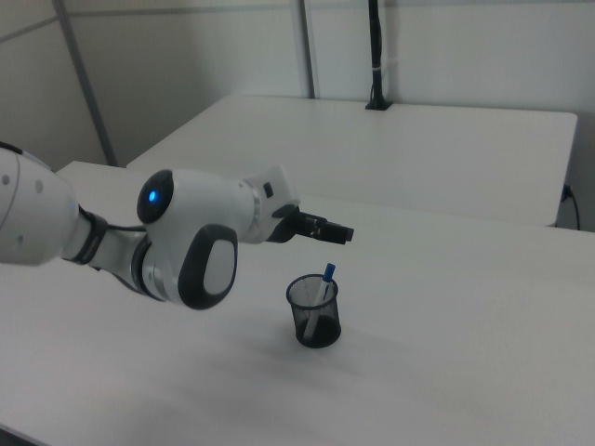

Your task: Insert the marker

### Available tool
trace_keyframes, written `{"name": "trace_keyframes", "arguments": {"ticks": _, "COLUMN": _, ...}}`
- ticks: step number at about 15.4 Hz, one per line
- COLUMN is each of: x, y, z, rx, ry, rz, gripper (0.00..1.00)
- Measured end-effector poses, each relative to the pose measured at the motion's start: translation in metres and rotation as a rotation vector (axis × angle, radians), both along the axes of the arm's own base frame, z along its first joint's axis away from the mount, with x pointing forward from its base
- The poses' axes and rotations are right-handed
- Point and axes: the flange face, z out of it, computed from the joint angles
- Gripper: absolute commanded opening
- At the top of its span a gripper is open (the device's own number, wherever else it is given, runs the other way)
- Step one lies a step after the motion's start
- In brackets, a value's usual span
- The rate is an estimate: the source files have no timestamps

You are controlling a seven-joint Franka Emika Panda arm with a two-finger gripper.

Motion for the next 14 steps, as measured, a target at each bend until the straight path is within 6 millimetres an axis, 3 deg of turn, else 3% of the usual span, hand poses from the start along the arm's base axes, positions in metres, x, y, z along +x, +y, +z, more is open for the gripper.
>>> {"name": "trace_keyframes", "arguments": {"ticks": 2, "x": 0.013, "y": -0.001, "z": 0.019, "rx": 0.0, "ry": 0.103, "rz": -0.028, "gripper": 1.0}}
{"name": "trace_keyframes", "arguments": {"ticks": 4, "x": 0.028, "y": 0.011, "z": 0.045, "rx": 0.006, "ry": 0.213, "rz": -0.051, "gripper": 1.0}}
{"name": "trace_keyframes", "arguments": {"ticks": 9, "x": 0.05, "y": 0.066, "z": 0.091, "rx": 0.03, "ry": 0.437, "rz": -0.081, "gripper": 1.0}}
{"name": "trace_keyframes", "arguments": {"ticks": 14, "x": 0.047, "y": 0.115, "z": 0.135, "rx": 0.177, "ry": 0.632, "rz": -0.139, "gripper": 1.0}}
